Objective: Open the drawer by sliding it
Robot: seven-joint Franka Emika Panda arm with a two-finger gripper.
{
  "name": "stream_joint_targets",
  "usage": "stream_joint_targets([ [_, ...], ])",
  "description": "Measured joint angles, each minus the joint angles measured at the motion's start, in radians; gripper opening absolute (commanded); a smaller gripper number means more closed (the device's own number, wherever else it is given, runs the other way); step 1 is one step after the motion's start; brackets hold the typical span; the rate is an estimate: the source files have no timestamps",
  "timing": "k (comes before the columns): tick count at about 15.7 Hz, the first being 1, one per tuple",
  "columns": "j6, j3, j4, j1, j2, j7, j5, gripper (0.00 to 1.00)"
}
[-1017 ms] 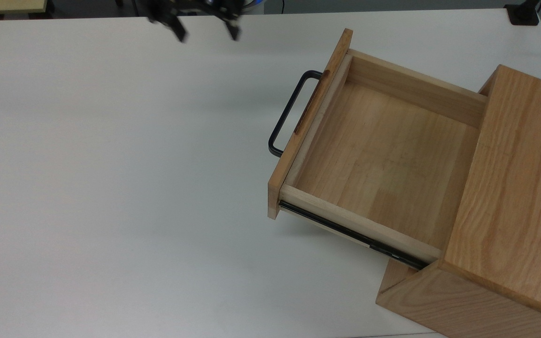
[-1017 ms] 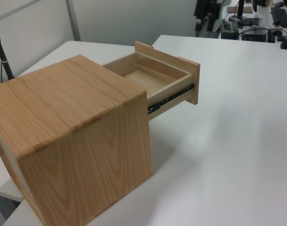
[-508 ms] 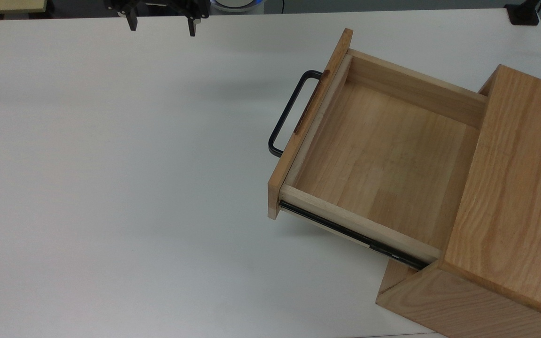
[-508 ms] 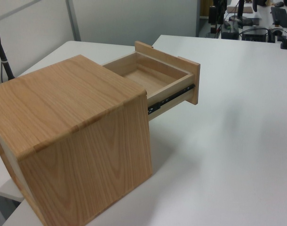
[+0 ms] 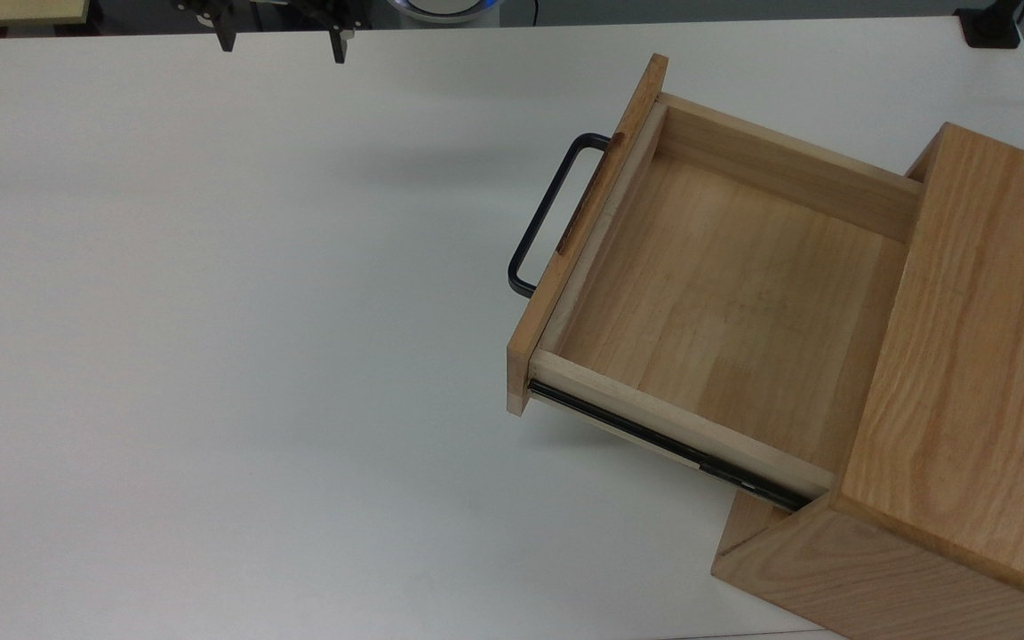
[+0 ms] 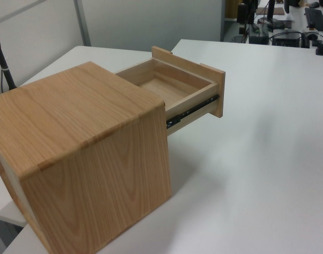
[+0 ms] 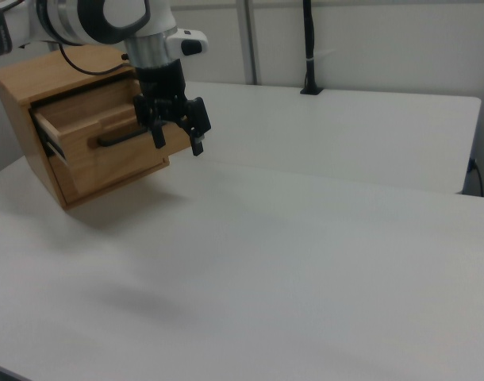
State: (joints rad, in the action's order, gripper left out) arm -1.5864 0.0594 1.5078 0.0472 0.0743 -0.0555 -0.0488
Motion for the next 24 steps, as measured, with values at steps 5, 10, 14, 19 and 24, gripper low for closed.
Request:
stream_joint_targets([
  [5, 0.001, -0.007, 0.0, 0.003, 0.0, 0.0, 0.0, 1.0],
  [10, 0.014, -0.006, 0.0, 0.011, -0.001, 0.0, 0.0, 1.0],
  [14, 0.019, -0.006, -0.001, 0.011, -0.001, 0.0, 0.0, 1.0],
  [19, 0.019, -0.006, -0.003, 0.011, -0.001, 0.0, 0.0, 1.0],
  [24, 0.019, -0.006, -0.003, 0.011, -0.001, 0.0, 0.0, 1.0],
])
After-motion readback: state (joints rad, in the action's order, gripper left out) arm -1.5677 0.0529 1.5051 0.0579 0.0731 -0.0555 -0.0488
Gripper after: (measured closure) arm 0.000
